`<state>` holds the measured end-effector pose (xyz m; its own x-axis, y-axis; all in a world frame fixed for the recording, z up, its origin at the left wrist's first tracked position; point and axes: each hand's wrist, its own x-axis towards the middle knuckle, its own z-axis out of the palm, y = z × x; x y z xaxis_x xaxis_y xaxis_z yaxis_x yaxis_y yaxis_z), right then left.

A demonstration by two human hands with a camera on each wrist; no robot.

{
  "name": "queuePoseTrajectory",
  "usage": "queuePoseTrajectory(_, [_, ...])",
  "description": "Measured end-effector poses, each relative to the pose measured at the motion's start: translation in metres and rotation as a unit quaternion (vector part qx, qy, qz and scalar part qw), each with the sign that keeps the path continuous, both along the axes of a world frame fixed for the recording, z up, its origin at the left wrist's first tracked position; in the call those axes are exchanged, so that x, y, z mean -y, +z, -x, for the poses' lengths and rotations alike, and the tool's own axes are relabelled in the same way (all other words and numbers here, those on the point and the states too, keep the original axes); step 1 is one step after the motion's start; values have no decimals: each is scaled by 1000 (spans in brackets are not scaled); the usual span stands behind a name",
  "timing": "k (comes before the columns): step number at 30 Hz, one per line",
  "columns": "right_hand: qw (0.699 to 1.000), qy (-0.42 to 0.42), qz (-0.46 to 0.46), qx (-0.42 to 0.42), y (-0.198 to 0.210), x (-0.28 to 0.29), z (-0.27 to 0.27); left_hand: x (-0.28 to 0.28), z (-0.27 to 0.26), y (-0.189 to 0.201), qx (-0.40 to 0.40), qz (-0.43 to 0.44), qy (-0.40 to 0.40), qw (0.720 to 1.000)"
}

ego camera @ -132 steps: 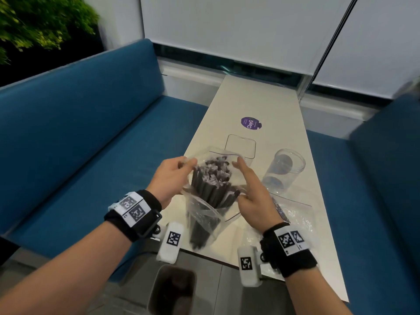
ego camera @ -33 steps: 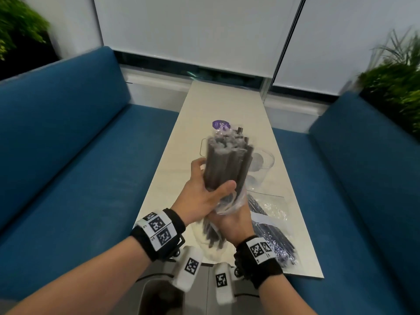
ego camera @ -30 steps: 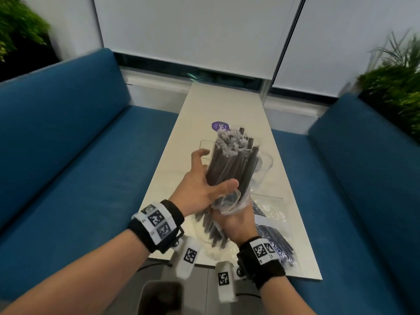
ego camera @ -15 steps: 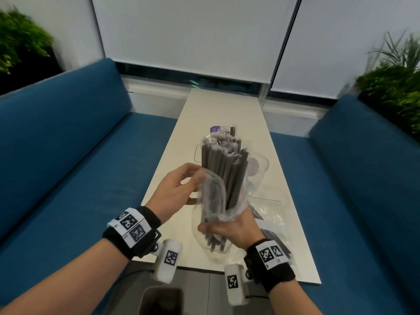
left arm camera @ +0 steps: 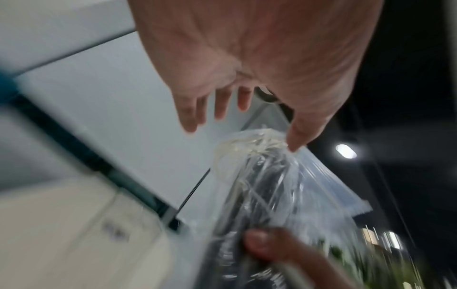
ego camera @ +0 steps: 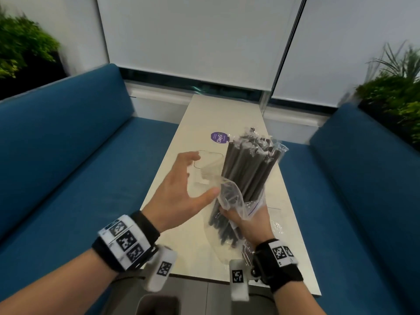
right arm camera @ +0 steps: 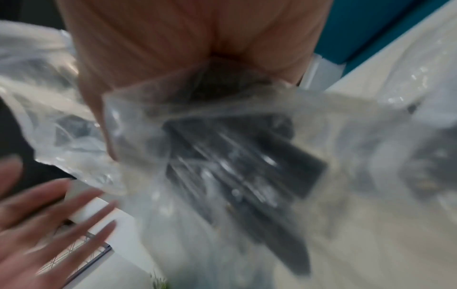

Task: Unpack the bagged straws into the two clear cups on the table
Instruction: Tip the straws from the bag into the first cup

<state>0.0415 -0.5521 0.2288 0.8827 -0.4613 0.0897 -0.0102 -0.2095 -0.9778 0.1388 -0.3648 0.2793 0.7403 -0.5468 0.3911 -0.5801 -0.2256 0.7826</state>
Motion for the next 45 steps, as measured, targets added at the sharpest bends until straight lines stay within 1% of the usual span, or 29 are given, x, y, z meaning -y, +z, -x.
queuePoseTrajectory(1, [1000,-4,10,9,4,5,-1,-5,2,3,117,2,2,993])
queuePoseTrajectory(2, [1000,-2,18,21,9,10,-1,-8,4,4,250,-7,-8,968])
queuePoseTrajectory(3, [999,9,25,36,14,16,-4,-8,5,5,386,-39,-41,921])
queuePoseTrajectory(4, [998,25,33,45,18,21,-7,-5,4,3,502,-90,-91,855])
queuePoseTrajectory(5, [997,50,45,48,24,23,-10,-2,0,0,579,-153,-136,789])
queuePoseTrajectory(6, [995,69,61,41,29,24,-12,3,-7,-3,620,-212,-162,738])
queuePoseTrajectory(7, [993,82,81,32,33,23,-15,9,-16,-5,640,-254,-165,706])
queuePoseTrajectory(8, [990,103,97,20,39,22,-17,16,-26,-4,649,-279,-157,690])
queuePoseTrajectory(9, [987,121,108,6,42,19,-17,23,-36,-2,655,-294,-145,681])
queuePoseTrajectory(11, [980,143,137,-33,41,16,-18,39,-51,4,656,-308,-133,676])
queuePoseTrajectory(13, [980,151,118,-56,40,17,-19,53,-57,8,640,-316,-133,688])
queuePoseTrajectory(15, [979,148,111,-88,43,23,-19,63,-56,3,636,-313,-117,695])
queuePoseTrajectory(18, [972,140,141,-124,56,36,-22,79,-59,-4,627,-286,-106,717])
queuePoseTrajectory(22, [969,67,195,-137,89,45,-30,95,-81,14,594,-250,-55,763])
queuePoseTrajectory(23, [970,62,194,-136,99,46,-30,96,-88,18,577,-249,-40,777])
queuePoseTrajectory(27, [969,110,164,-147,125,60,-28,99,-106,26,502,-236,-31,832])
queuePoseTrajectory(29, [975,140,117,-127,128,67,-29,103,-111,29,474,-212,-30,854])
queuePoseTrajectory(30, [980,149,76,-106,128,68,-30,104,-115,31,455,-206,-32,866])
queuePoseTrajectory(32, [984,159,-35,-67,129,69,-34,105,-123,32,397,-194,-37,896])
queuePoseTrajectory(33, [981,177,-68,-41,129,69,-37,105,-127,31,359,-182,-37,915])
queuePoseTrajectory(34, [977,198,-78,-18,127,69,-40,106,-130,31,321,-162,-38,932])
queuePoseTrajectory(35, [973,219,-72,-2,125,68,-42,107,-132,30,283,-141,-40,948])
queuePoseTrajectory(36, [974,220,-54,5,124,66,-44,106,-134,29,244,-122,-48,961])
queuePoseTrajectory(38, [984,179,-23,-1,130,59,-50,104,-134,32,165,-79,-56,981])
queuePoseTrajectory(39, [988,156,9,-5,129,60,-58,103,-135,34,121,-61,-56,989])
queuePoseTrajectory(40, [989,136,52,-6,130,59,-66,103,-135,38,77,-52,-58,994])
queuePoseTrajectory(42, [984,94,147,21,129,59,-88,107,-139,47,11,-80,-57,995])
queuePoseTrajectory(43, [983,77,159,44,129,58,-101,111,-143,50,-8,-98,-54,994])
queuePoseTrajectory(45, [988,45,120,80,130,54,-125,118,-152,54,-44,-87,-40,994])
